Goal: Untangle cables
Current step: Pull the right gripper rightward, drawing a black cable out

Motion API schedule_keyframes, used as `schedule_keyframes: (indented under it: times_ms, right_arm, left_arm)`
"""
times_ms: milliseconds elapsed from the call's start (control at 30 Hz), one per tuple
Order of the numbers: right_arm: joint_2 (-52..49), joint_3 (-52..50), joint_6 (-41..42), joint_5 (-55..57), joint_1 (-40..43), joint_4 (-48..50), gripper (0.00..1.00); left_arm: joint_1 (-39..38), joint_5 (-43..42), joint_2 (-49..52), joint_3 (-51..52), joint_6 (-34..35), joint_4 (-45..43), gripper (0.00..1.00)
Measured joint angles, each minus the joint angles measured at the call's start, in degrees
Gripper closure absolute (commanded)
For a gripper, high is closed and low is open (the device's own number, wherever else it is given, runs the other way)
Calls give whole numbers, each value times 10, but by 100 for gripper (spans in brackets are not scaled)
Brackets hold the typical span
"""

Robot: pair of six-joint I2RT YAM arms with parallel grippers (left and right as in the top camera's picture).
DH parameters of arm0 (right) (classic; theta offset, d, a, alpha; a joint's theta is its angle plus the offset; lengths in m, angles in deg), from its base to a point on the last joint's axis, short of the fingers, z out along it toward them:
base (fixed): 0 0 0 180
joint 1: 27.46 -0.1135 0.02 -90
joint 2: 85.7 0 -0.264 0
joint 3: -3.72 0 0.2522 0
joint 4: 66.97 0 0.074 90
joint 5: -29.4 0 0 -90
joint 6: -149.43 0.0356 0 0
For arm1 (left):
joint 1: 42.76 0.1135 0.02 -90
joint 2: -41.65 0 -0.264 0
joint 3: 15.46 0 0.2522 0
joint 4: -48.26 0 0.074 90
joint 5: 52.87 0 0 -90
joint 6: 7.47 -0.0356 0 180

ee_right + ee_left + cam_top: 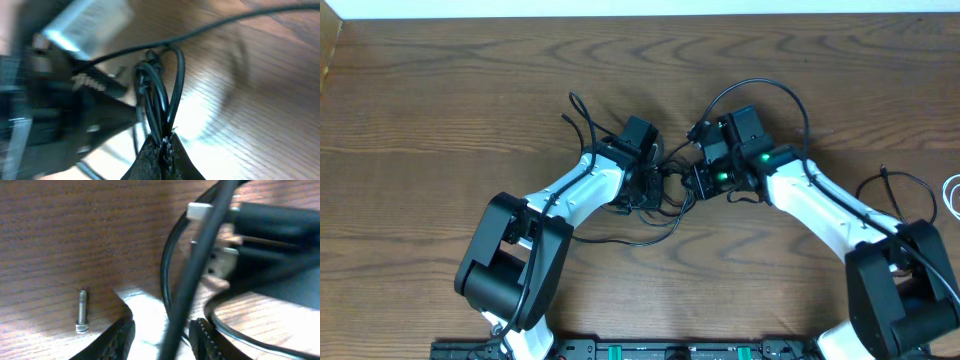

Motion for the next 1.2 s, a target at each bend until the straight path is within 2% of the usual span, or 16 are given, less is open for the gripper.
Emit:
schedule_keyframes:
  times_ms: [233,400,700,867,967,1067,1200]
  right_arm:
    - [23,0,56,-93,37,-4,99]
    - [23,0,84,-195,70,-4,99]
    - [23,-1,89,-349,107,-1,99]
    - [24,-1,82,-407,159,-2,99]
    - [24,-1,74,-400,173,-16,99]
    - [24,-1,63,-341,171,-65,99]
    - [24,-2,40,-148,161,-166,99]
  left_arm:
    - [0,4,0,0,3,-14,53]
    - [3,58,0,0,51,-35,53]
    - [5,121,0,0,81,-47,53]
    - [35,139,0,1,85,-40,53]
    - [54,141,0,1,89,-35,53]
    - [63,142,0,1,89,-32,53]
    - [63,142,0,1,89,-31,53]
